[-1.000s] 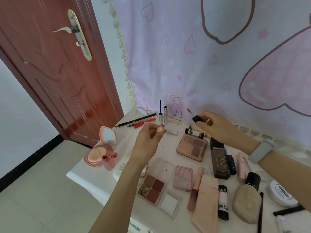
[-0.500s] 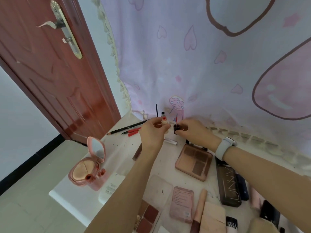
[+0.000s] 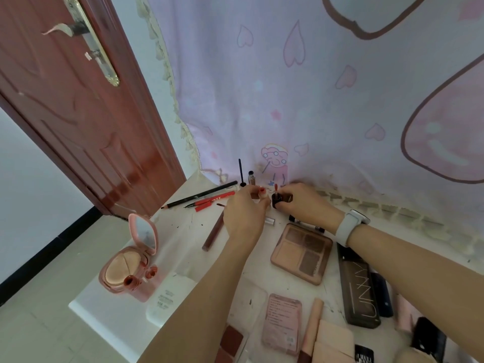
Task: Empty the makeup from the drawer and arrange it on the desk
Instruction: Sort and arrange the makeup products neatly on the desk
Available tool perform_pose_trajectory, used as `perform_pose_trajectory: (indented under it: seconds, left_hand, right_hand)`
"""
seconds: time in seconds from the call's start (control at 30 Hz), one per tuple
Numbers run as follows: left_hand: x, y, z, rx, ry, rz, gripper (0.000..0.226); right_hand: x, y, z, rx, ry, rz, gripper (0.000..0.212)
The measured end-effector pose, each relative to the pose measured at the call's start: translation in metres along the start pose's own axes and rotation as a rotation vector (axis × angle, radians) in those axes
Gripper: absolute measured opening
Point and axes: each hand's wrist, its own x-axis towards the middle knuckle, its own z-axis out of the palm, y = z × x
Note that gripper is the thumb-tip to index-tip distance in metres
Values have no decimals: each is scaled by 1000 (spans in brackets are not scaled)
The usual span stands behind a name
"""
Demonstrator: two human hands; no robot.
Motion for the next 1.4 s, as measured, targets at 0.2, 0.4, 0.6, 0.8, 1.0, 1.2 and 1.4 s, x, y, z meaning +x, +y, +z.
perform_pose_trajectory:
  seconds: [0.2, 0.4, 0.6, 0.8, 1.0, 1.2, 1.4]
  left_hand:
    - [0, 4, 4, 59, 35, 11, 28]
    - [-4, 3, 5, 60, 49, 16, 35]
    - [-14, 7, -5, 0, 65, 15, 34]
    - [-32, 7, -26, -76, 56, 3, 26]
    - [-52, 12, -42, -168, 18, 60, 23]
    - [-71, 13, -46, -214, -165, 95, 26]
    - [-98, 29, -52, -339, -342, 223, 36]
  right_hand:
    - [-2, 5, 0, 11, -14, -2, 22]
    - [-16, 8, -9, 15, 56, 10, 34]
    - [-29, 16, -19, -240, 14, -37, 29]
    - [-35, 8, -23, -453, -90, -60, 35]
    - [-48, 3, -32, -424, -138, -7, 29]
    - [-69, -16, -58, -123, -18, 51, 7]
    - [-101, -59, -70, 547, -7, 235, 6]
